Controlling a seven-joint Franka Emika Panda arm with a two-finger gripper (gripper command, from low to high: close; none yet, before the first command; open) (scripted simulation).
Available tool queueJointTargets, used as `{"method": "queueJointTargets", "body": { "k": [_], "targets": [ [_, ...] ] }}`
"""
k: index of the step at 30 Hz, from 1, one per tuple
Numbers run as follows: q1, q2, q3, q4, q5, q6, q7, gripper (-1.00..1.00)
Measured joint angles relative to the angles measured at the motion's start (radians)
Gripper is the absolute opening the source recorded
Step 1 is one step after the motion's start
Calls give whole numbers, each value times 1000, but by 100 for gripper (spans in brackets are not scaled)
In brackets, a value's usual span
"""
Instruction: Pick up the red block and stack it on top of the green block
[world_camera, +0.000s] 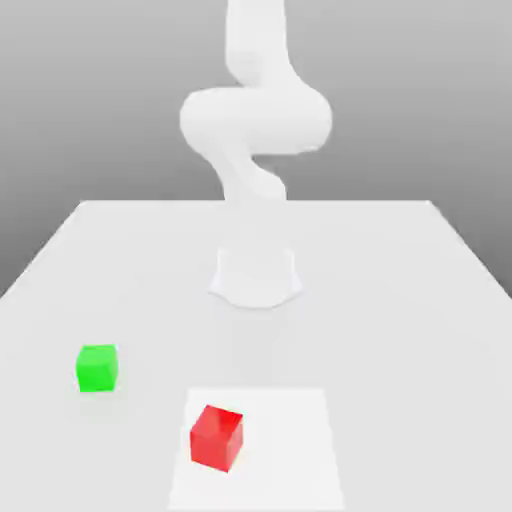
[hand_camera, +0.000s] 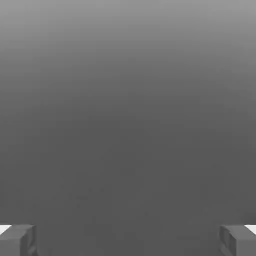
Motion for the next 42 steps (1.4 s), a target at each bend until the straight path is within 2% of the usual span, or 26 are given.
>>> {"method": "queueJointTargets", "body": {
  "k": [14,21,27,28,35,40,42],
  "targets": [
    [-80,514,11,-208,-24,260,156,0],
    [-104,767,1,-310,-6,389,211,0],
    [-104,984,-1,-295,-7,562,219,0],
    [-103,1005,-2,-293,-8,580,221,-100],
    [-105,1003,0,-293,-11,579,223,-100],
    [-109,845,5,-317,-5,444,219,-100],
    [-154,781,-26,-340,-13,405,224,-100]
  ]
}}
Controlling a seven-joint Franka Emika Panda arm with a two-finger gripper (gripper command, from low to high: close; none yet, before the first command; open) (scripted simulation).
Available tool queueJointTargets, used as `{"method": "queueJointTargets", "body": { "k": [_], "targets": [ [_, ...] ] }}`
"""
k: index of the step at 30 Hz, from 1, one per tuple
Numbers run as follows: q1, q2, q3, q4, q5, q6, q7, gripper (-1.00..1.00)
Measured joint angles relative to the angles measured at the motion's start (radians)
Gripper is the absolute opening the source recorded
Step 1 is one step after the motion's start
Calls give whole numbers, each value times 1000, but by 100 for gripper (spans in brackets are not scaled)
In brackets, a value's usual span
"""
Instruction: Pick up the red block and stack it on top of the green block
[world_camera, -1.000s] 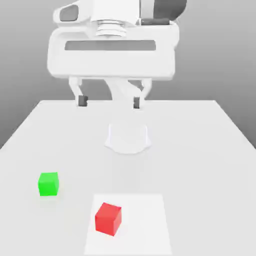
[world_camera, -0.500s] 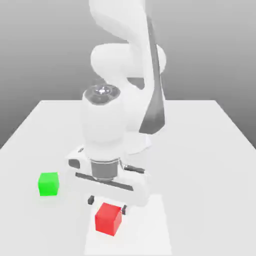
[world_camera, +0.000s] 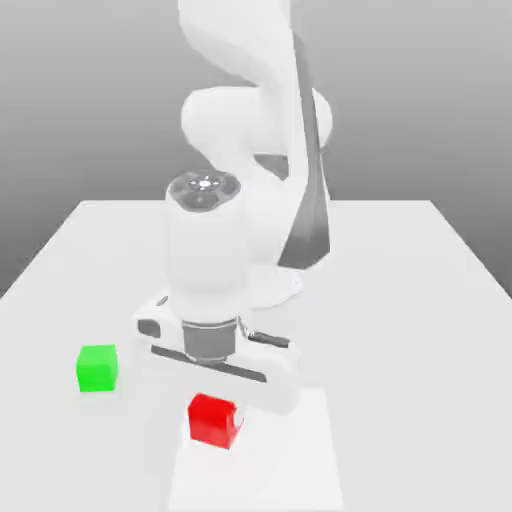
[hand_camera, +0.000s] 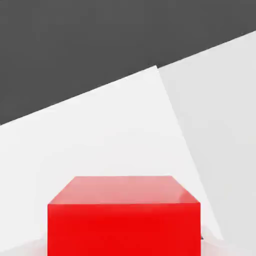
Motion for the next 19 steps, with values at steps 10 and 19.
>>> {"method": "queueJointTargets", "body": {
  "k": [10,19],
  "targets": [
    [-343,-211,-198,-167,-58,-42,37,-100],
    [-343,-18,-184,-165,63,145,-48,100]
  ]
}}
